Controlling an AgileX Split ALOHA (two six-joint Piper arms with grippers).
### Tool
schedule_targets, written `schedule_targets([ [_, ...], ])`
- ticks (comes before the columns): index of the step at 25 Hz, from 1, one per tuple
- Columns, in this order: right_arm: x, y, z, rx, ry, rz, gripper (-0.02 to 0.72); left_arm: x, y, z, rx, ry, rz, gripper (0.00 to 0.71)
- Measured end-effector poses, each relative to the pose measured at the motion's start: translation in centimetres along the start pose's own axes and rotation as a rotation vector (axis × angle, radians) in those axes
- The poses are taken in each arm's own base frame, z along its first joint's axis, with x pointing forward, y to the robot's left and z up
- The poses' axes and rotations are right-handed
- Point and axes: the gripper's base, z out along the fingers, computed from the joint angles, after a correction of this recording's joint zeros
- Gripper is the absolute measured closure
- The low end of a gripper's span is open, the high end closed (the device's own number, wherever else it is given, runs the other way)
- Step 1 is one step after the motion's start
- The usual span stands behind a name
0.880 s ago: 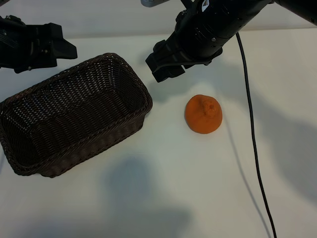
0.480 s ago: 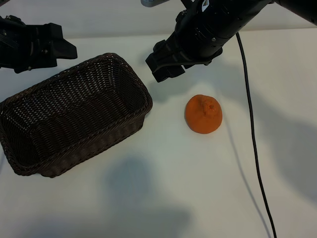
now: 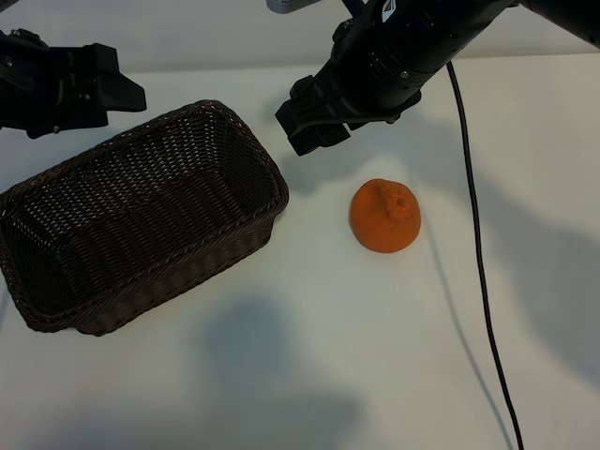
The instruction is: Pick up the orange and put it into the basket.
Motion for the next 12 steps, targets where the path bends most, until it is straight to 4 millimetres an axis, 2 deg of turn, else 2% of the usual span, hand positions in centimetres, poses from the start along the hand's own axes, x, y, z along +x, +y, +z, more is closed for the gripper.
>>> schedule_targets([
  [12, -0.03, 0.0, 0.0, 0.0, -0.003, 0.0, 0.108, -0.11, 0.04, 0.0, -0.004, -0.012, 0.0, 0.164],
])
